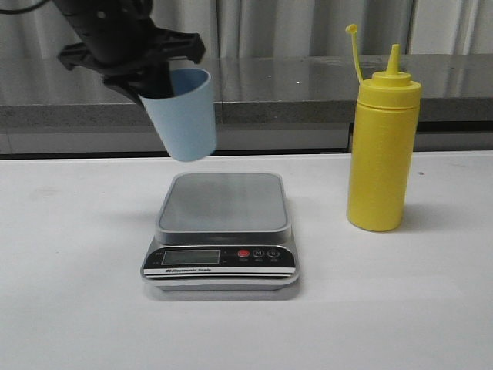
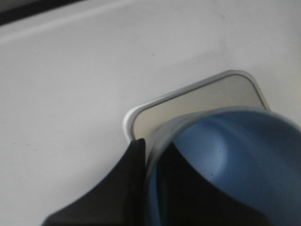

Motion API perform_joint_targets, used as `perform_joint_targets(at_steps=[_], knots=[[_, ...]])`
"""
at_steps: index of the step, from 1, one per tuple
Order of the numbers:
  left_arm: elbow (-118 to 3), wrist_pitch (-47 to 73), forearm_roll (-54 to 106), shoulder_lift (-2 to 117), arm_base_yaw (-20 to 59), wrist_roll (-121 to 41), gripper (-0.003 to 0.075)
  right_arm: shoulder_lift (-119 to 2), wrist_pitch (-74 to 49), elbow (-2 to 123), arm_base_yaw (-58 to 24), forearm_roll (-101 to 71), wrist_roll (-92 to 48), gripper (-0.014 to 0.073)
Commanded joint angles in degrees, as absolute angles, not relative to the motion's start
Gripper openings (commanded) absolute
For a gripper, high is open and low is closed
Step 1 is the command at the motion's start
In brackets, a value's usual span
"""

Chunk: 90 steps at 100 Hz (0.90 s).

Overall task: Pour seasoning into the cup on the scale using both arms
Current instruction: 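Lift the blue cup and lower it onto the scale platform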

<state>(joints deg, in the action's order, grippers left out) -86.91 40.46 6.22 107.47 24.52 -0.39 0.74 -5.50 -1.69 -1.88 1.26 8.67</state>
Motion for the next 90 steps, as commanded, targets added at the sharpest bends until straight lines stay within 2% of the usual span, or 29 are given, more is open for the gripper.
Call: perform_joint_targets(at_steps=[1,27,34,49,56,90], knots=[[-90.48,40.92,7.24,106.88,26.42,-0.46,-0.0020,1.58,-1.05,-0.56,-1.64,1.77,7.96,-0.0069],[-92.25,42.89,7.72,110.39,27.81,-0.46,-0.0007,1.58,-1.05,-0.56,-1.64,1.77,7.96,-0.0069],[-92.34,42.93,7.72,110.66,27.81,-0.46,0.0051,1.58,-1.05,-0.56,-1.64,1.77,7.96,-0.0069],[-92.68,42.82,8.08,110.66,27.70,-0.46,0.0286,1.58,-1.05,-0.56,-1.64,1.77,7.96,-0.0069],[-93.24,42.71,8.08,110.66,27.70,-0.46,0.0340,1.58,-1.05,-0.56,-1.64,1.77,7.96,-0.0069],[-93.72,41.57,8.08,106.34,27.70,0.00,0.0332,1.58,-1.05,-0.56,-1.64,1.77,7.96,-0.0069]])
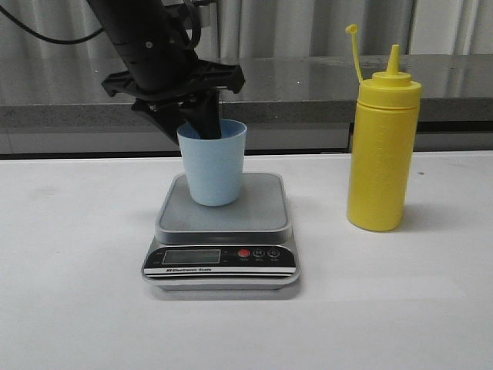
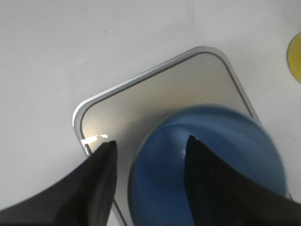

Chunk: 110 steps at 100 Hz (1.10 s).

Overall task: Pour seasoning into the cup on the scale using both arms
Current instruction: 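Lift the blue cup and lower it onto the scale platform, then open the left gripper and withdraw it upward from the cup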

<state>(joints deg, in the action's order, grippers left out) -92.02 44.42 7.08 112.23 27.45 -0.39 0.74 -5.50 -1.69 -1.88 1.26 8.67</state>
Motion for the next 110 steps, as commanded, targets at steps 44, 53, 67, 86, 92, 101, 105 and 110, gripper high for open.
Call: perform_joint_targets(at_steps=[44,53,67,86,92,101,105,110], knots=[[-87.81,38.71,7.71,90.12,27.70,0.00,-0.0019,1.58,-1.05,-0.56,-1.64,1.77,7.96,-0.0069],[-83.26,36.98,7.58,85.73,27.70,0.00,-0.0020,1.58,-1.05,-0.56,-1.64,1.77,7.96,-0.0069],[-75.36,33.55,7.58,78.97,27.70,0.85,-0.0020,1.58,-1.05,-0.56,-1.64,1.77,7.96,-0.0069],[-62.90,26.85,7.58,69.34,25.52,2.13,-0.0020,1.58,-1.05,-0.56,-1.64,1.77,7.96,-0.0069],[-59.02,26.39,7.58,66.02,24.46,2.23,-0.0020,1.58,-1.05,-0.56,-1.64,1.77,7.96,-0.0069],[-54.13,26.07,6.96,62.01,22.73,2.34,-0.0020,1.58,-1.05,-0.56,-1.64,1.77,7.96,-0.0069],[-52.07,25.61,6.65,60.16,21.72,2.34,-0.0020,1.58,-1.05,-0.56,-1.64,1.77,7.96,-0.0069],[-49.65,24.39,5.66,57.98,20.42,2.34,-0.0020,1.58,-1.05,-0.56,-1.64,1.77,7.96,-0.0069]])
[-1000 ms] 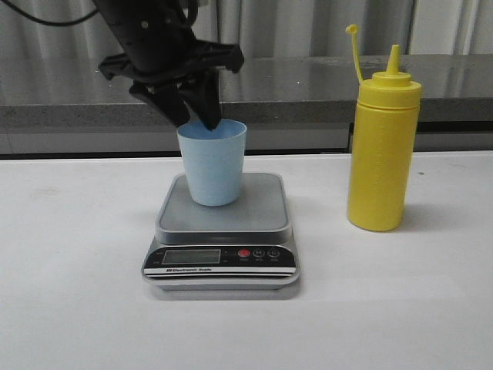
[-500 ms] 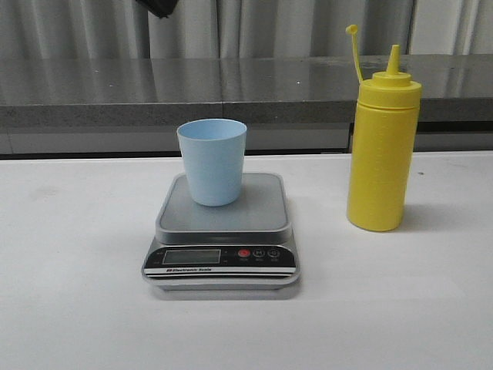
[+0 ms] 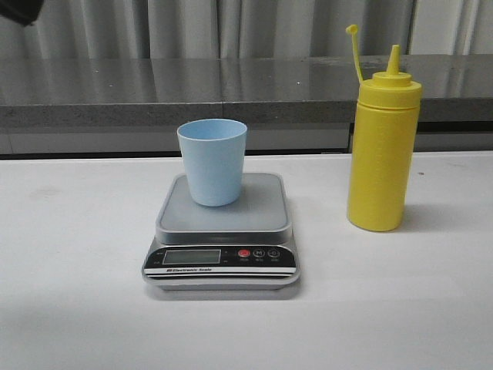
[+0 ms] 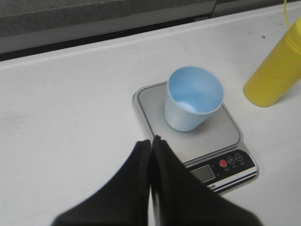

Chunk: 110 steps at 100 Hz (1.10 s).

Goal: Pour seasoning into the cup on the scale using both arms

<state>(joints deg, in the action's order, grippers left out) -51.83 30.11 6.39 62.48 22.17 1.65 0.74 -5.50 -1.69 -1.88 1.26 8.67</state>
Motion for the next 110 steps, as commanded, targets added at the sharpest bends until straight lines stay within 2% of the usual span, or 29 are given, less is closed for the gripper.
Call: perform_joint_targets(at_steps=[1,53,110], knots=[[-49.32,24.09,5.55,57.37,20.08,2.34,-0.0020,1.58,-1.05,-0.56,-1.64,1.77,7.96,-0.0069],[-27.53,13.51,4.07,36.86,12.08,2.34,-0.0020,1.58,-1.05,-0.56,-1.64,1.77,7.96,-0.0069],[-18.81,13.26,2.06,17.59,11.10,2.34,-0.0020,1.58,-1.05,-0.56,-1.64,1.77,7.96,-0.0069]])
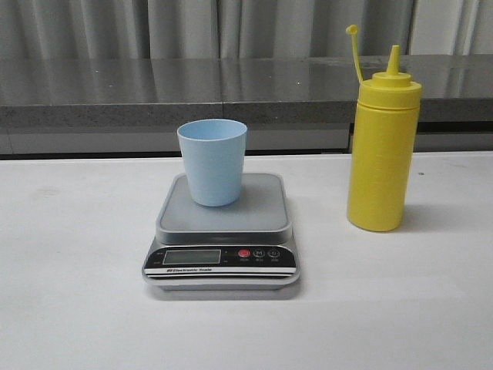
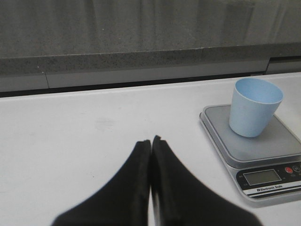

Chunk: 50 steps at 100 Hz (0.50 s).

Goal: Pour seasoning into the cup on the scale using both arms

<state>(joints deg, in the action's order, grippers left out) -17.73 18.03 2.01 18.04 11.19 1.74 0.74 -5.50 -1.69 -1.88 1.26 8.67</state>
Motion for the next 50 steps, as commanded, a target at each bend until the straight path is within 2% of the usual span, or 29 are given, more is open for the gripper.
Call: perform_joint_targets(at_steps=[1,35,50], knots=[[-18.80,13.26,2.06,17.54,11.10,2.34,-0.0020,1.58,-1.05,-0.56,-1.64,1.77,7.96,-0.0069],[-18.70,13.26,2.06,17.45,11.10,2.34,-0.0020,1.58,5.28,-0.56,-1.70,0.75,8.56,-0.0069],[-18.70,13.26,2.06,17.45,11.10,2.34,-0.0020,1.58,2.65,-0.43,-1.70,-0.60,8.61,-0.0069]])
